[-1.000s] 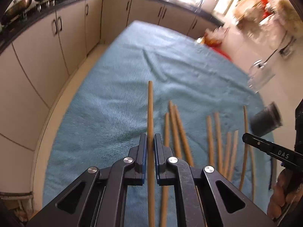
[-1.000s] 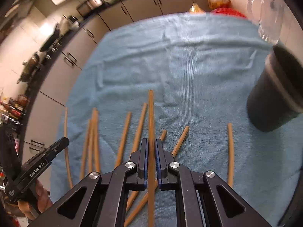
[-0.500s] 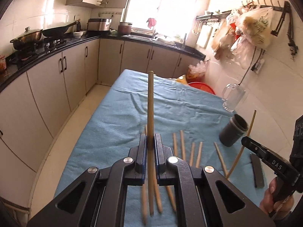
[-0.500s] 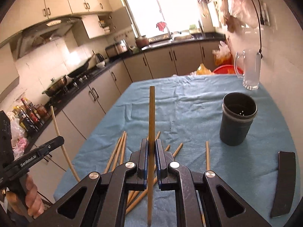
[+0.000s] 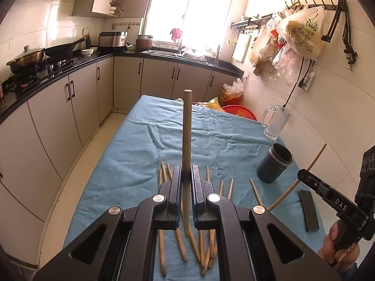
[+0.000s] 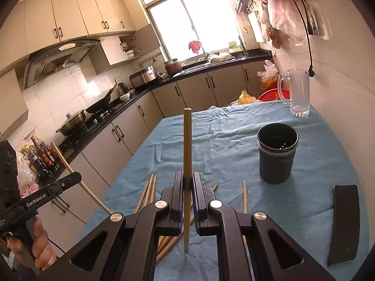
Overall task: Organize utensils
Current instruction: 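Lift the left tool's chopstick upright toward the black holder while the right tool carries its own, then lower the left tool's chopstick into the black holder and open while the right tool does likewise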
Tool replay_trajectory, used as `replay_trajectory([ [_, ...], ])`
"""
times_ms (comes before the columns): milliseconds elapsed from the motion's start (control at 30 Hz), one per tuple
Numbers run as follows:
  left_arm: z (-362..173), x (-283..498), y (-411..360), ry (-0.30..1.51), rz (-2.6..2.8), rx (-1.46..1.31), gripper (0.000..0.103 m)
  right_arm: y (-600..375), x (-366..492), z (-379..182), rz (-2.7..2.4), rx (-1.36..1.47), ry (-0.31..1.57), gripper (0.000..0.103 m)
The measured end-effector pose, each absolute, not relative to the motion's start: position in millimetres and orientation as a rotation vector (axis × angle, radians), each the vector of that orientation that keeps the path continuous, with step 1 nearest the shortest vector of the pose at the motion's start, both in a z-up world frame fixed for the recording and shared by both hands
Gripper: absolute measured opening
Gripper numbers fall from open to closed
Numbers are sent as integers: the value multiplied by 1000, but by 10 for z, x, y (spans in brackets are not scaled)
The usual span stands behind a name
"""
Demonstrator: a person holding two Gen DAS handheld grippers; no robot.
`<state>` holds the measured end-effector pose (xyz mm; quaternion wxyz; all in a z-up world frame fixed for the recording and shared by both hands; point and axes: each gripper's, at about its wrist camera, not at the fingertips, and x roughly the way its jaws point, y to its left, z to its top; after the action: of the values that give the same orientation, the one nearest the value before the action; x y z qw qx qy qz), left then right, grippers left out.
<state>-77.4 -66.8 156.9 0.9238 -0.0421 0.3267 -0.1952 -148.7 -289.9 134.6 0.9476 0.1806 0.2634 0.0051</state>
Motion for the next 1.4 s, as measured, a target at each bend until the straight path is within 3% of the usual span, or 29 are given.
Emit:
replay_trajectory([
  [733,1903,-853,-1326,640,-521,-34,7,-3364,-1877,1646,-62,437,422,8],
  [1400,2527,-474,-2547,599,-688,-30,7,-4334,-2056,2304,-204,495,229,8],
])
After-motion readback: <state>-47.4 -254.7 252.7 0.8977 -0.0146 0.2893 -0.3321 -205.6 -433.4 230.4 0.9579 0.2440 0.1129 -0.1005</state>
